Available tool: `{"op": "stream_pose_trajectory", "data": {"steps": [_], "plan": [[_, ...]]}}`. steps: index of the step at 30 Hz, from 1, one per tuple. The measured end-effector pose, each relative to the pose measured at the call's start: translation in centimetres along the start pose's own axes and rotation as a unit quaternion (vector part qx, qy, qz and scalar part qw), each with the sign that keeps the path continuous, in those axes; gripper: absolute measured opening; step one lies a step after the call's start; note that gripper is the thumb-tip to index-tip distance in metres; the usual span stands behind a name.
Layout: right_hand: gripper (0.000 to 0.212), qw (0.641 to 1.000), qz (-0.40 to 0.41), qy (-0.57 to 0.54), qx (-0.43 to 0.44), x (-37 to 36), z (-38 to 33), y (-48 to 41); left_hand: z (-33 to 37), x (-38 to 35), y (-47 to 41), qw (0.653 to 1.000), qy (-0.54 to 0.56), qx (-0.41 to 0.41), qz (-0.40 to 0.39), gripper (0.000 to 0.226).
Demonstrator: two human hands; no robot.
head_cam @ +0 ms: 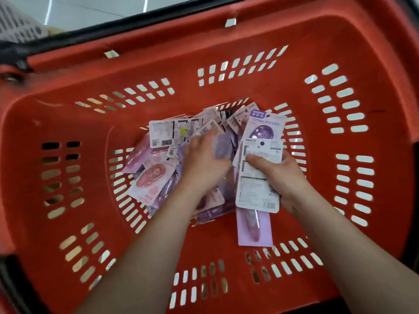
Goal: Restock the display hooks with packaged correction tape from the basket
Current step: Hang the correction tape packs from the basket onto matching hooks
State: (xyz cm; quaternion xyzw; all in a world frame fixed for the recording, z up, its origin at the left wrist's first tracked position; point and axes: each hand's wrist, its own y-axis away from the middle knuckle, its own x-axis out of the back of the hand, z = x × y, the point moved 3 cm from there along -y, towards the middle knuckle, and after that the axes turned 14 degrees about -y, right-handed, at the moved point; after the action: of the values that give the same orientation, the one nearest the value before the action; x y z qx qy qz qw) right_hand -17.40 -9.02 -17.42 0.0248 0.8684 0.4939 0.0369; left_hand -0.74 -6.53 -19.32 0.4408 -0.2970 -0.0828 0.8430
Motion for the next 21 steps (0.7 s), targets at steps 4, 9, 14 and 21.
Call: {"op": "stream_pose_trajectory", "data": {"steps": [4,9,14,21], "plan": [[0.040,0.999,0.011,0.020,0.025,0.1,0.3,-0.6,-2.0,1.8,-3.2,0.950,-0.300,-0.037,0.082,0.074],[0.043,0.999,0.011,0.009,0.033,-0.3,-0.3,-0.4,-2.5,3.0,-1.5,0.940,-0.304,-0.030,0.150,0.047],[0.049,0.997,-0.002,-0.083,0.007,-1.3,-1.7,1.8,-4.0,5.7,6.5,0.973,-0.085,-0.039,0.212,0.076],[0.023,0.974,-0.051,-0.223,0.005,-4.5,-5.8,8.1,-2.1,4.7,15.9,0.973,0.205,0.064,0.083,0.056]]}}
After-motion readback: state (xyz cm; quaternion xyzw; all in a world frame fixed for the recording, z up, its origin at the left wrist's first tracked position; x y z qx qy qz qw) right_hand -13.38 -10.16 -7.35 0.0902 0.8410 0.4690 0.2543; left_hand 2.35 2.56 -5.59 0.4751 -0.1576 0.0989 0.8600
